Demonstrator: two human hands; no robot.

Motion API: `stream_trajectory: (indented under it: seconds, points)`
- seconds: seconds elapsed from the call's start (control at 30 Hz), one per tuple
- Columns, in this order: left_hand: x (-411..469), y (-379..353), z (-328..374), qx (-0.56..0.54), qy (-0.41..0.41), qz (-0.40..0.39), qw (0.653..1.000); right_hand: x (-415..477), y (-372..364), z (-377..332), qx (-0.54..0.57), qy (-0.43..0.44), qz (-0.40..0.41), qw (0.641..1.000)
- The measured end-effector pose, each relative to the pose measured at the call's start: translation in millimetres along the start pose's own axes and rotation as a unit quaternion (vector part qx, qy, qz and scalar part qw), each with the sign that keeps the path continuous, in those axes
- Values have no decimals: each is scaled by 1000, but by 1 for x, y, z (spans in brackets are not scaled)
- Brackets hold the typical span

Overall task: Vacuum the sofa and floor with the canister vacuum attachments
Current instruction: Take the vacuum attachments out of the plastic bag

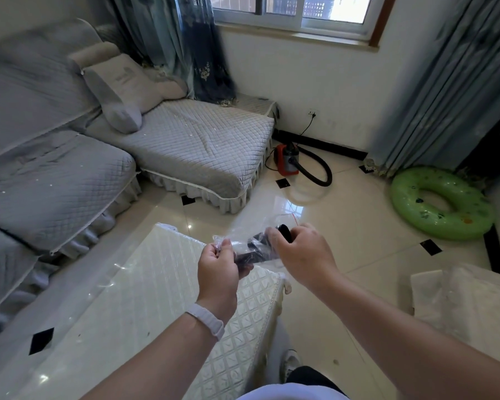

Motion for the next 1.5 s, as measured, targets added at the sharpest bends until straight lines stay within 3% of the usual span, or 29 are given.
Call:
stream_trajectory:
  seconds: [0.27,0.4,0.5,0.6,0.63,0.67,0.73,0.77,0.8,0.83,1.07,1.23,1.4,1.5]
  points:
    - [12,8,-4,50,45,-79,995,9,21,18,34,9,34,999]
    - [5,0,-6,102,82,-175,976,7,15,25,85,-9,16,996]
    - [4,-5,2,245,8,-174,954,5,8,25,98,-14,11,995]
    - [-4,5,42,314,-193,-65,927,2,3,25,131,-19,19,991]
    - [-20,6,65,308,-304,-43,901,1,2,25,133,-16,25,991]
    - [-44,2,84,319,-427,-36,845,1,2,23,129,-12,29,991]
    - [-94,-17,92,365,-612,-73,698,0,0,19,106,-7,32,994]
    - [-108,-27,86,393,-650,-98,643,0,-3,17,96,-4,31,995]
    - [-111,-34,77,418,-659,-115,614,0,-7,15,92,-3,29,995]
    - [-108,-38,69,437,-652,-121,607,0,-11,14,96,0,25,995]
    - [-69,-16,58,507,-540,-40,671,1,-39,2,124,18,-11,992]
    - [-41,-1,54,545,-432,-45,717,8,-53,-5,138,12,-35,990]
    - [-18,-9,33,628,-346,-110,688,17,-54,-7,118,8,-41,992]
    - [-6,-11,23,639,-282,-132,703,25,-59,-2,126,1,-51,991]
Point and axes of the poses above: each hand's wrist, its own x-axis towards the middle knuckle, its own y-axis out of the back of the hand, z = x × y, the point moved 10 cm from there along x, towards the middle knuckle, and after that the axes turned 5 degrees about x, right-handed, at the moved point
